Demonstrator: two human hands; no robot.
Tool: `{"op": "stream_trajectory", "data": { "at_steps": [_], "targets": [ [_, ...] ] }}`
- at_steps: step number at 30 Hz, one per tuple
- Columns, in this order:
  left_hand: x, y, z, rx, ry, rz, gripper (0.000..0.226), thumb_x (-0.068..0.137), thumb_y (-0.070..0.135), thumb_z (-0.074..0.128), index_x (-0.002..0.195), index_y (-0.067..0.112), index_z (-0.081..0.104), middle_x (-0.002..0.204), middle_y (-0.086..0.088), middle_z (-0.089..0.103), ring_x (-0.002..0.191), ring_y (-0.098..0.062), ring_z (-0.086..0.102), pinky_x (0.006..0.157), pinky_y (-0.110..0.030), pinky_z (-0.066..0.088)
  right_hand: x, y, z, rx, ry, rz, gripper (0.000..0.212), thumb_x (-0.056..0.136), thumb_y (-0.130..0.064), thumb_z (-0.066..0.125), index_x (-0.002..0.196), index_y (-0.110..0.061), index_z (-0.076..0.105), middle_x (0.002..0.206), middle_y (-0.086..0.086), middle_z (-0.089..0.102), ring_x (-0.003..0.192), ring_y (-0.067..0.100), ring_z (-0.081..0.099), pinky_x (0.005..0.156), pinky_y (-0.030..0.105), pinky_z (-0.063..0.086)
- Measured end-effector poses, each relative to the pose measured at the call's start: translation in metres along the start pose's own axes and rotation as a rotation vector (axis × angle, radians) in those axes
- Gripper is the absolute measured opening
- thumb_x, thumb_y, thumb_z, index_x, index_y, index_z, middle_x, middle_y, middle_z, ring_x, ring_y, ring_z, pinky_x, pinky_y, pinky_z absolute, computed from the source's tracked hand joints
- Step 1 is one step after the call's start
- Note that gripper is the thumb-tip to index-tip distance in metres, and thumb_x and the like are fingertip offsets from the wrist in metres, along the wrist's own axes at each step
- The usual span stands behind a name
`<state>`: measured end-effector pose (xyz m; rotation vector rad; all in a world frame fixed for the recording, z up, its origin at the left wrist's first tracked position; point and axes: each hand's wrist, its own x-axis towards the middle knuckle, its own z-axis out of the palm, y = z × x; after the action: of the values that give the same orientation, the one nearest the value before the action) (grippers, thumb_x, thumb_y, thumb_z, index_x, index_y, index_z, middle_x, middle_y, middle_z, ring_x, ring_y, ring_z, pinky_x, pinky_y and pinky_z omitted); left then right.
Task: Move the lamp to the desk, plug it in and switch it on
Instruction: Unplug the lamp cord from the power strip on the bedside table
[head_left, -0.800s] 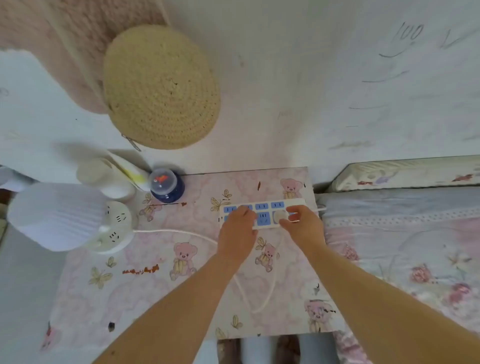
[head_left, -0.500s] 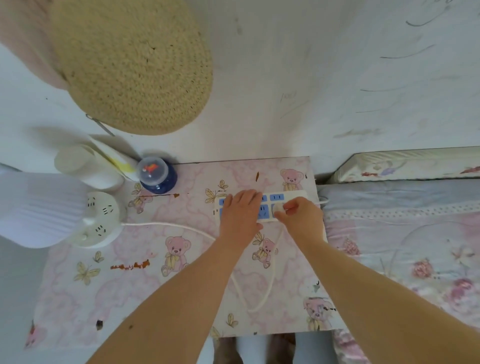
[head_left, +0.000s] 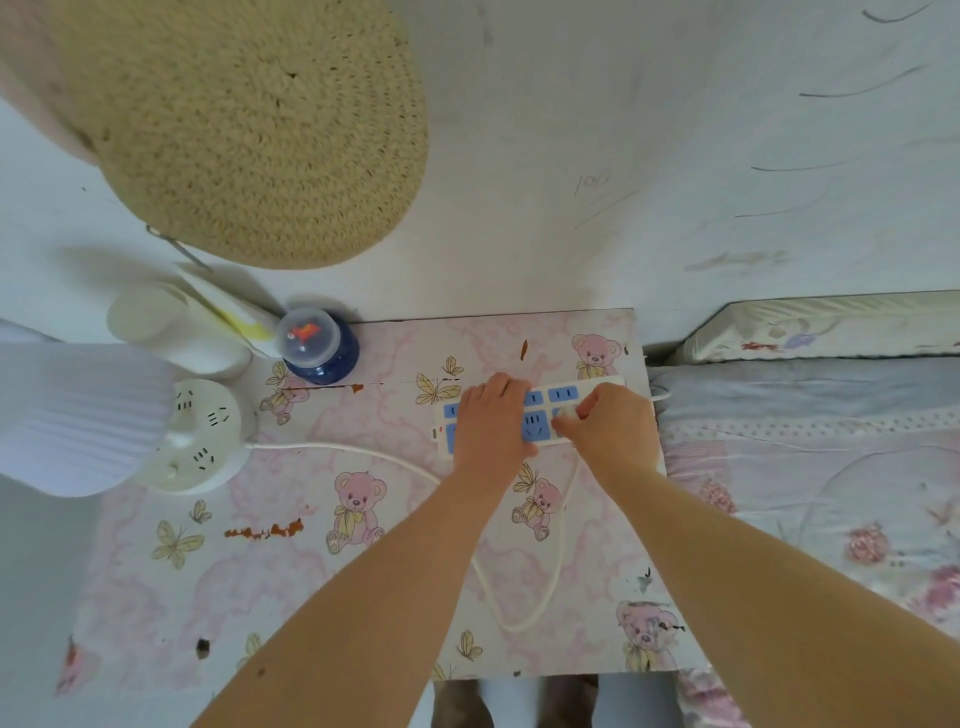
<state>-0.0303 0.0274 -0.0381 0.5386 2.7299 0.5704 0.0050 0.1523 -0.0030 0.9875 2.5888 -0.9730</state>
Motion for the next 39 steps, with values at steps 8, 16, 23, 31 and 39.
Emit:
{"op": "stream_trajectory", "data": {
  "at_steps": [8, 16, 23, 31, 39],
  "targets": [
    [0.004, 0.0, -0.002, -0.122, -0.024, -0.075, 0.064, 0.055, 0.021, 0.085, 0.111, 0.015, 0.053, 0.106, -0.003, 0.065, 0.099, -0.023, 0.057, 0.099, -0.037, 0.034, 0.005, 0.0, -0.002, -0.05, -0.034, -0.024, 0.015, 0.072, -0.017, 0.067, 0.067, -0.009, 0.055, 0.075, 0.012, 0.068, 0.069, 0.026, 0.068, 0.053, 0.031, 0.053],
    [0.003, -0.001, 0.0, -0.146, -0.05, -0.079, 0.064, 0.058, 0.019, 0.081, 0.114, 0.014, 0.052, 0.112, -0.003, 0.062, 0.108, -0.022, 0.055, 0.113, -0.041, 0.018, 0.005, -0.004, -0.005, -0.049, -0.049, 0.005, 0.019, 0.073, -0.015, 0.069, 0.064, -0.01, 0.054, 0.074, 0.013, 0.067, 0.064, 0.025, 0.064, 0.049, 0.026, 0.047],
    [0.003, 0.003, -0.006, -0.127, -0.082, -0.074, 0.061, 0.058, 0.018, 0.082, 0.112, 0.013, 0.052, 0.11, -0.004, 0.062, 0.107, -0.022, 0.056, 0.115, -0.042, 0.017, 0.003, -0.007, -0.008, -0.073, -0.071, 0.04, 0.035, 0.074, -0.015, 0.07, 0.053, -0.013, 0.042, 0.06, 0.005, 0.053, 0.056, 0.022, 0.053, 0.042, 0.02, 0.031],
    [0.004, 0.004, -0.008, -0.074, -0.125, -0.023, 0.06, 0.059, 0.018, 0.082, 0.109, 0.015, 0.051, 0.108, -0.003, 0.061, 0.103, -0.022, 0.056, 0.111, -0.041, 0.023, 0.0, -0.011, -0.014, -0.116, -0.107, 0.06, 0.023, 0.074, -0.018, 0.073, 0.063, -0.008, 0.056, 0.074, 0.012, 0.064, 0.065, 0.026, 0.062, 0.053, 0.028, 0.046],
    [0.006, 0.004, -0.009, -0.037, -0.141, -0.009, 0.057, 0.057, 0.018, 0.082, 0.105, 0.016, 0.051, 0.103, -0.003, 0.06, 0.098, -0.023, 0.056, 0.107, -0.042, 0.029, -0.004, -0.012, -0.012, -0.148, -0.069, 0.054, 0.02, 0.075, -0.015, 0.072, 0.067, -0.007, 0.055, 0.078, 0.012, 0.065, 0.065, 0.026, 0.062, 0.05, 0.027, 0.045]
  ]
}}
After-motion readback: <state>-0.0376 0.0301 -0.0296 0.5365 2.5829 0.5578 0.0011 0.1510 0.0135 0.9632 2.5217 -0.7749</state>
